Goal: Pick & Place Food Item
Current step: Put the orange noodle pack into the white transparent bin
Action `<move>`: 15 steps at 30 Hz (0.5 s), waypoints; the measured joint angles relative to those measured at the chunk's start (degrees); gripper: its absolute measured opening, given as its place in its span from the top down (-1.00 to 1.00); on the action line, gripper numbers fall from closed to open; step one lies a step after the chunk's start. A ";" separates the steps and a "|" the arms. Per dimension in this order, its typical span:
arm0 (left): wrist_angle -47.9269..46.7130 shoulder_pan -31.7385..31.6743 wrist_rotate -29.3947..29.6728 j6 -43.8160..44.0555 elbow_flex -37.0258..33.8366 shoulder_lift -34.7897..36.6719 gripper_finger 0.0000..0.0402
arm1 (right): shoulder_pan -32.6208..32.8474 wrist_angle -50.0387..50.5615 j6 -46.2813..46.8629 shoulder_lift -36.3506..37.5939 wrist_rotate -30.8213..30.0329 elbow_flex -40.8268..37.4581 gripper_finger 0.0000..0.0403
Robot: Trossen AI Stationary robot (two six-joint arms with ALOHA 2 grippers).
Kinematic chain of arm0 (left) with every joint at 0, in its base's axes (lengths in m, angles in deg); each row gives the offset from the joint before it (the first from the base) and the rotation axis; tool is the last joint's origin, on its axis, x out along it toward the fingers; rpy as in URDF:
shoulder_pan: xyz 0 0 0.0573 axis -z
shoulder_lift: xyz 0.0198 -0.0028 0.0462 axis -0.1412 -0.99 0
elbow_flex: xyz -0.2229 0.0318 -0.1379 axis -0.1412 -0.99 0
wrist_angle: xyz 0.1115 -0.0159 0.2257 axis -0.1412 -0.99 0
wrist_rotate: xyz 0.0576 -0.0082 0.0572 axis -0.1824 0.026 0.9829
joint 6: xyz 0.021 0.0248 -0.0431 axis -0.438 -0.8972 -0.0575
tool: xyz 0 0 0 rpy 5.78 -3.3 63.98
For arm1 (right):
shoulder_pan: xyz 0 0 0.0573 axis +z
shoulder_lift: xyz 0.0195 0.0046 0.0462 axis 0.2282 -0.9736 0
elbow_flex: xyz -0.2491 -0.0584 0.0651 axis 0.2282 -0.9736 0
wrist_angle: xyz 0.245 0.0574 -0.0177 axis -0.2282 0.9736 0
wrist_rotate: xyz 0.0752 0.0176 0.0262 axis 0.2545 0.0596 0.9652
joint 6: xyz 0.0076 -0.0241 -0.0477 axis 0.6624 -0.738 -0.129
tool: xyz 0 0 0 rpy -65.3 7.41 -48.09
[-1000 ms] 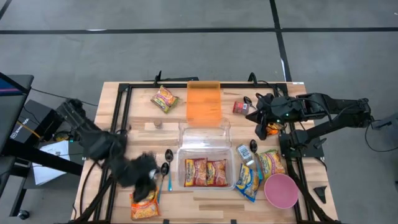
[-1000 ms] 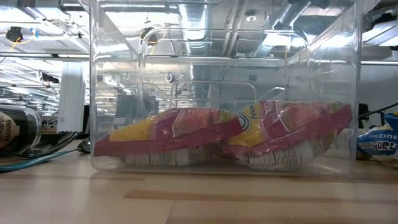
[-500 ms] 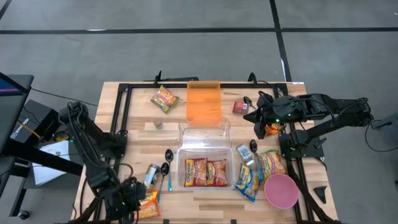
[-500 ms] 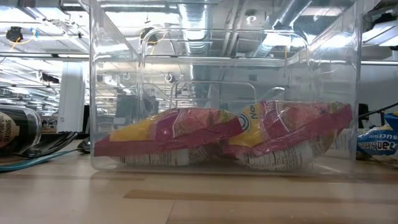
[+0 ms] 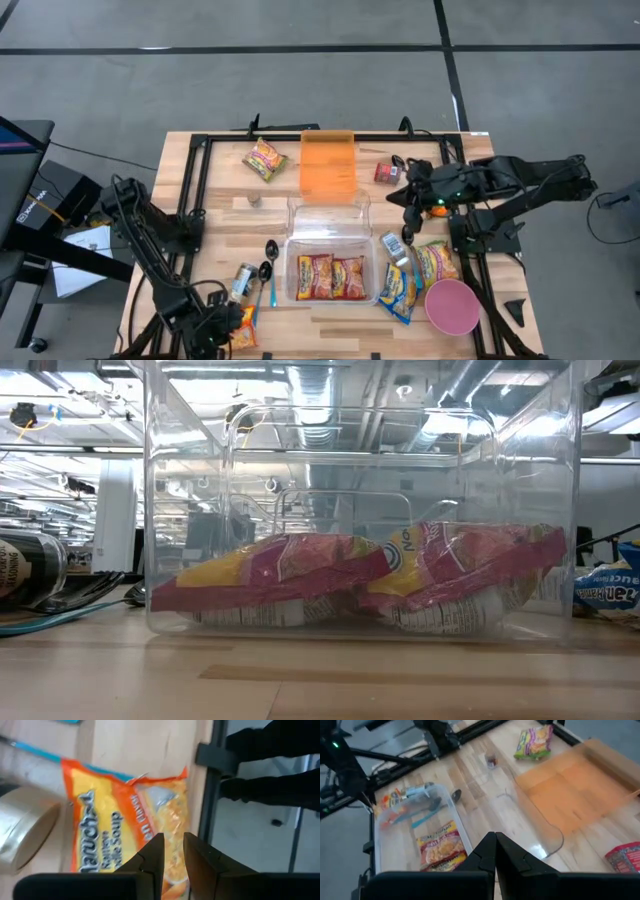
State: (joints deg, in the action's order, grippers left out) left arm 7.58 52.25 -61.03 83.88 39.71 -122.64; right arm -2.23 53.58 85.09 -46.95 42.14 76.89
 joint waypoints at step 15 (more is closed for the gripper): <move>0.10 -0.34 0.16 1.46 0.00 0.00 0.67 | 0.79 -0.16 -0.42 -2.58 0.22 -0.06 1.00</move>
State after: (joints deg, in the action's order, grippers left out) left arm 7.68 51.91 -60.87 85.34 39.71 -122.64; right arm -1.44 53.43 84.67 -49.54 42.37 76.83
